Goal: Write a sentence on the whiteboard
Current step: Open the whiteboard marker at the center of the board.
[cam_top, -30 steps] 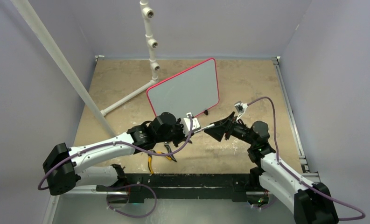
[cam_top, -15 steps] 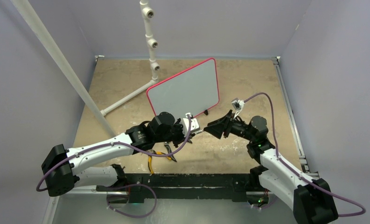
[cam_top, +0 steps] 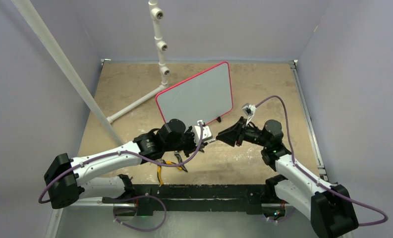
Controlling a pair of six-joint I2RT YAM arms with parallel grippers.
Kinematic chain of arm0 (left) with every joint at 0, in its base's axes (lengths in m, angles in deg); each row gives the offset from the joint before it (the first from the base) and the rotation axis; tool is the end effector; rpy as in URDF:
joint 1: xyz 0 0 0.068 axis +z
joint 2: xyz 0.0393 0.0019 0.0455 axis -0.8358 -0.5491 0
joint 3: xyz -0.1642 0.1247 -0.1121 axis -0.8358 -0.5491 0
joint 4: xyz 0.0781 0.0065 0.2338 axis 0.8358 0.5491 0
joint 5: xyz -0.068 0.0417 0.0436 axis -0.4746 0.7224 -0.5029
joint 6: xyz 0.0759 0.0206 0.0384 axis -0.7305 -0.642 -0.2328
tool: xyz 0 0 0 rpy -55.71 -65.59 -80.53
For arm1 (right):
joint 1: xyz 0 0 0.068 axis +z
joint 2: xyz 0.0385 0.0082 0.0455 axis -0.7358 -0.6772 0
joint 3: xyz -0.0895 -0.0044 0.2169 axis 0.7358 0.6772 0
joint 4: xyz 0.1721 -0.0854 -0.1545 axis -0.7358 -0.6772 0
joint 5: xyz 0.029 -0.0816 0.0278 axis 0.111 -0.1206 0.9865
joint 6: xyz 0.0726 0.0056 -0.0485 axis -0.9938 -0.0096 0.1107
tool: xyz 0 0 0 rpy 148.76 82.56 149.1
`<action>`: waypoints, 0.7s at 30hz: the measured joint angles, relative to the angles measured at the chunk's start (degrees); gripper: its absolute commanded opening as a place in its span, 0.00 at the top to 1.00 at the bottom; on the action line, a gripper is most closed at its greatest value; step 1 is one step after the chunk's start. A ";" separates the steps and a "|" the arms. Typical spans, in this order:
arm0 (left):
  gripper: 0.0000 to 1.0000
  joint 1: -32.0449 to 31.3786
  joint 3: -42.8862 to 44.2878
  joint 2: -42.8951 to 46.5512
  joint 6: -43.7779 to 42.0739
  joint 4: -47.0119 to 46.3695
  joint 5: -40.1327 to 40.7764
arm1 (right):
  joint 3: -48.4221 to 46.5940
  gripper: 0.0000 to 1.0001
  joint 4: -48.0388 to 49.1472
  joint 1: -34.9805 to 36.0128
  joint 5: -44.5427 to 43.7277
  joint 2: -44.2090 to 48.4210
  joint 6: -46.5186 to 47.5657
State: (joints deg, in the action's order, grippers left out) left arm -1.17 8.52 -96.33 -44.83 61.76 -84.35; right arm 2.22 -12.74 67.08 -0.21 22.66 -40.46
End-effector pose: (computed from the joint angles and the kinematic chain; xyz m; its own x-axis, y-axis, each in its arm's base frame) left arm 0.1462 -0.2579 0.2168 -0.1554 0.4577 -0.8754 0.9380 0.3463 0.0146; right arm 0.1994 0.1319 0.2056 -0.5810 0.2286 -0.7811 -0.7144 0.3165 0.6240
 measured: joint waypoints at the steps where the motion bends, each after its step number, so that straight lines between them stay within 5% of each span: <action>1: 1.00 0.00 0.00 0.00 0.00 0.02 -0.02 | -0.20 0.66 -0.35 0.00 0.48 -0.33 0.33; 4: 1.00 0.00 0.00 0.00 0.00 0.02 -0.15 | -0.52 0.75 -0.98 0.00 1.60 -0.85 1.01; 8: 0.99 0.04 0.00 -0.17 -0.07 0.28 -0.31 | -0.57 1.00 -0.42 0.07 3.37 -0.87 0.44; 13: 0.54 0.11 -0.02 -0.31 0.17 0.15 -0.28 | -0.66 1.00 1.14 0.15 4.83 -0.98 -0.35; 21: 0.44 0.11 -0.02 -0.55 1.55 -0.63 -1.01 | -0.66 1.00 1.14 0.11 4.94 -0.96 -0.26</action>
State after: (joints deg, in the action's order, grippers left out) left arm -1.06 8.49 -96.88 -43.28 61.13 -85.36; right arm 1.56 -11.61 67.19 4.73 21.70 -40.72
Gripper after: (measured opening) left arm 0.555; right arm 0.132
